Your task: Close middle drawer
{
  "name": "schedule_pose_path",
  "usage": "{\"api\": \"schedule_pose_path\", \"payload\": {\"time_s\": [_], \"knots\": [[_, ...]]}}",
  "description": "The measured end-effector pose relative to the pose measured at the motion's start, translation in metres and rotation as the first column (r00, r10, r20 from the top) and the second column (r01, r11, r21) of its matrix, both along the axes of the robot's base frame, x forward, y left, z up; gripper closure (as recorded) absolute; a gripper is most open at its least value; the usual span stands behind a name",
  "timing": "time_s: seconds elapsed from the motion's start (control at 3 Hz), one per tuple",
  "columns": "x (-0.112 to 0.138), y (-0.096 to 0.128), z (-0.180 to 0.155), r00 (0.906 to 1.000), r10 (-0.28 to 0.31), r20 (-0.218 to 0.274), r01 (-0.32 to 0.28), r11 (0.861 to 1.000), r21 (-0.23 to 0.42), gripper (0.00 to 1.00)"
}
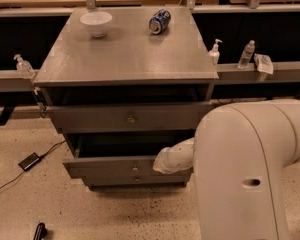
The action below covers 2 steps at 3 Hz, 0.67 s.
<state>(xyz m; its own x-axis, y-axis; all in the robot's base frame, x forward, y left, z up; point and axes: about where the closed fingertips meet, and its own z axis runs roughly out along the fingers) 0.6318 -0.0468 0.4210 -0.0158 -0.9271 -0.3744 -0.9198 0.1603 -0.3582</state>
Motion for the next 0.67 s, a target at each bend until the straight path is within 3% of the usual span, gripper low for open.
{"api": "schedule_pose_path", "payload": {"time_s": [0.33, 0.67], "knots": [[0.0137, -0.0024, 0.0002, 0.9989, -0.021, 0.041, 0.021, 1.000, 0.020, 1.00], [0.0136, -0.0024, 0.0002, 0.9989, -0.021, 0.041, 0.021, 1.000, 0.020, 1.00]]}}
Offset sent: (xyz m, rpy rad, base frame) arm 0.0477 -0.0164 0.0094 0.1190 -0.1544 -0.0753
